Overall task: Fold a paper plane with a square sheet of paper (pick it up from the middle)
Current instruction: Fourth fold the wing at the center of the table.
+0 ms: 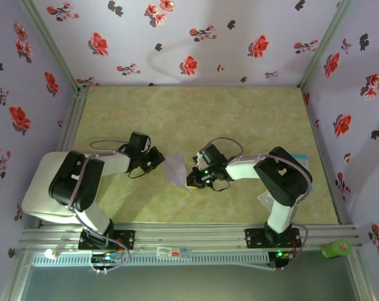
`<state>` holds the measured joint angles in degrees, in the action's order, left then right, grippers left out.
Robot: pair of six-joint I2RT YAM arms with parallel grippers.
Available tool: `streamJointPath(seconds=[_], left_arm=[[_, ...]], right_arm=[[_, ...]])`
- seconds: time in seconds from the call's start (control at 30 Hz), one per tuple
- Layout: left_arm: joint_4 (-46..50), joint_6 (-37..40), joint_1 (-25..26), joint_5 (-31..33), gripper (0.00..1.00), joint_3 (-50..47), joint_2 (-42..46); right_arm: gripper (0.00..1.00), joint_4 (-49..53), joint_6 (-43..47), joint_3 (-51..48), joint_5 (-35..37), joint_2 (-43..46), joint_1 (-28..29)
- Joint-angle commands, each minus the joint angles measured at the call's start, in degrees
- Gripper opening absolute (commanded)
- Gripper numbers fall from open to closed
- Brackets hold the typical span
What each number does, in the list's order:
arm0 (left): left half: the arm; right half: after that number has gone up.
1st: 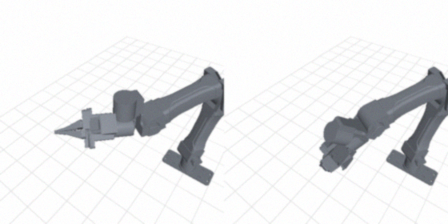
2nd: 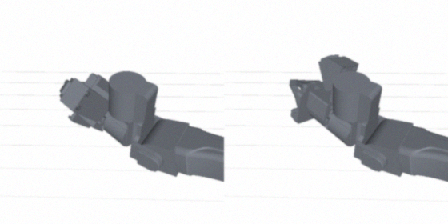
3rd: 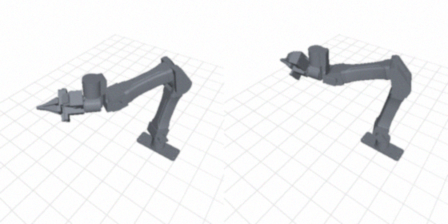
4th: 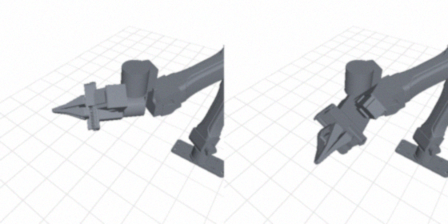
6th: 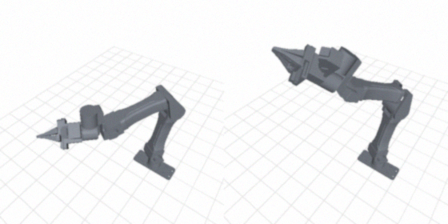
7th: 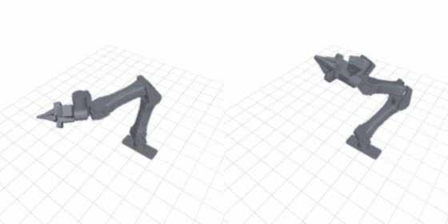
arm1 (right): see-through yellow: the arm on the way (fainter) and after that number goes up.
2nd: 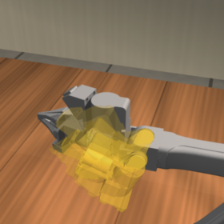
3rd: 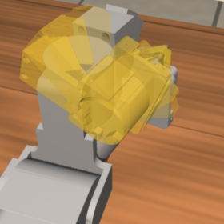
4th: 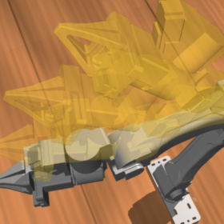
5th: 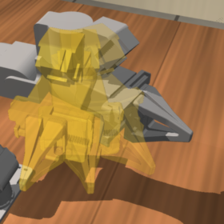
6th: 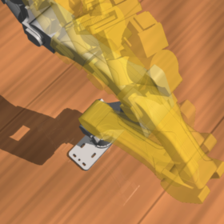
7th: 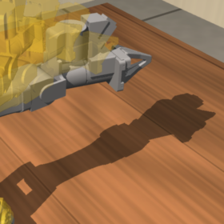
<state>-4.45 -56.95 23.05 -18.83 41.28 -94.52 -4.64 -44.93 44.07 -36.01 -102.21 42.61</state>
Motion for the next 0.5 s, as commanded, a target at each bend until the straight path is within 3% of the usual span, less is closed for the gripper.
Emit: streamJointPath(seconds=[0.0,0.2,0.47], left_arm=[[7.0,4.7,-0.4,2.5,0.11,2.7,4.8],[6.1,4.1,2.4,3.0,0.17,1.6,13.4],[-9.6,-0.7,7.6,-6.9,0.16,0.4,3.4]], right_arm=[[0.0,11.1,1.5,-3.1,4.9,-2.4,-0.1],[0.0,11.8,1.2,-2.3,5.6,-2.1,-0.2],[0.0,12.3,1.1,-1.2,5.7,-2.8,-0.2]])
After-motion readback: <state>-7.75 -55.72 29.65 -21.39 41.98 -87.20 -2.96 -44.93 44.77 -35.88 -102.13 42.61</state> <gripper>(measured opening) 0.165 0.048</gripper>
